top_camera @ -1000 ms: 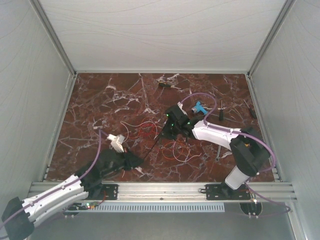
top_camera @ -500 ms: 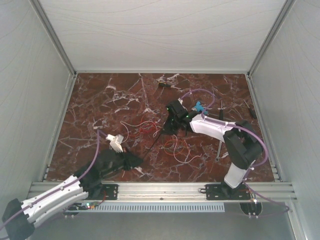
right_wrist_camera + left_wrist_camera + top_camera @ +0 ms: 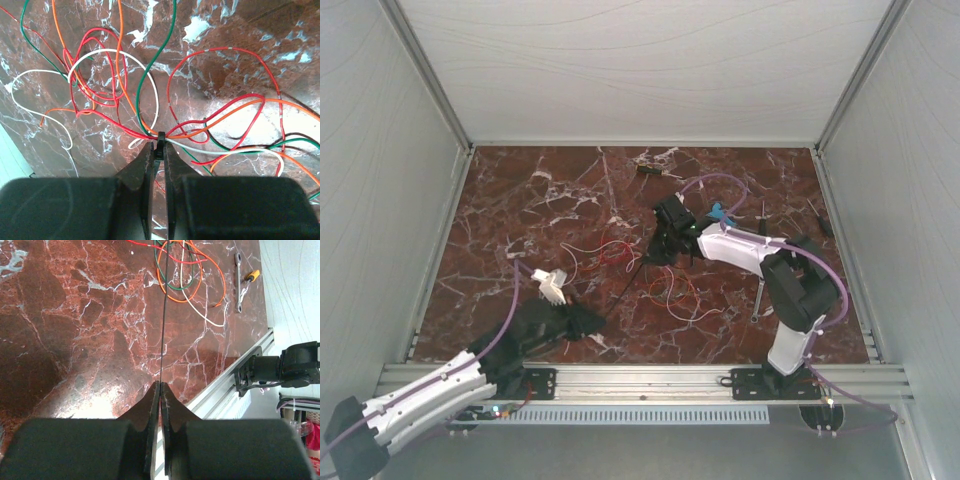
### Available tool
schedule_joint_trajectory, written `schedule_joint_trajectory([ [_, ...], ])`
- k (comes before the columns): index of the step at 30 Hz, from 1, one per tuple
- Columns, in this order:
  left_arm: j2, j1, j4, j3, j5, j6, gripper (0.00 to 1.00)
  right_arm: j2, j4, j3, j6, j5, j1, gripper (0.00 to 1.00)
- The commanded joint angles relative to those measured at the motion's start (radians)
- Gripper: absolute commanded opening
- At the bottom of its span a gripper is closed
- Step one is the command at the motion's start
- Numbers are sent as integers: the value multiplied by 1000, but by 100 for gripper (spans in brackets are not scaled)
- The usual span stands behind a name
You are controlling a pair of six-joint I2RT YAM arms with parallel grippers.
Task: Zip-tie the wires
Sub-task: Tie the cable at the center of the board.
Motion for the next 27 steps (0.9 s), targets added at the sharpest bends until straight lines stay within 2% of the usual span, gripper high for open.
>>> schedule_joint_trajectory([
  [1,3,-19,-59,22,71,9,0,24,48,46,-47,133,-58,0],
  [4,11,-18,-30,19,69,17,0,22,65,39,-65,85,-56,0],
  [6,26,-18,-7,26,65,23,14,15,77,33,-85,39,-56,0],
  [7,36,-18,0,33,63,28,22,10,87,28,-93,11,-55,3],
  [9,63,-18,12,53,50,45,38,-1,96,24,-103,-40,-52,14],
  [12,125,-18,21,103,32,79,48,-29,81,27,-117,-80,-44,28],
  [15,181,-17,12,172,7,119,60,-81,60,27,-129,-75,-28,49],
  [20,237,-17,-30,279,-46,196,79,-196,15,29,-161,-33,-6,77],
  [21,242,-16,-43,301,-59,212,85,-225,8,28,-171,-21,-2,82],
  [22,246,-16,-54,322,-74,229,98,-262,1,29,-186,-9,4,87],
  [24,251,-15,-88,368,-103,270,100,-321,-5,30,-223,29,13,97],
  [27,264,-3,-149,453,-153,342,100,-425,10,26,-302,109,34,98],
])
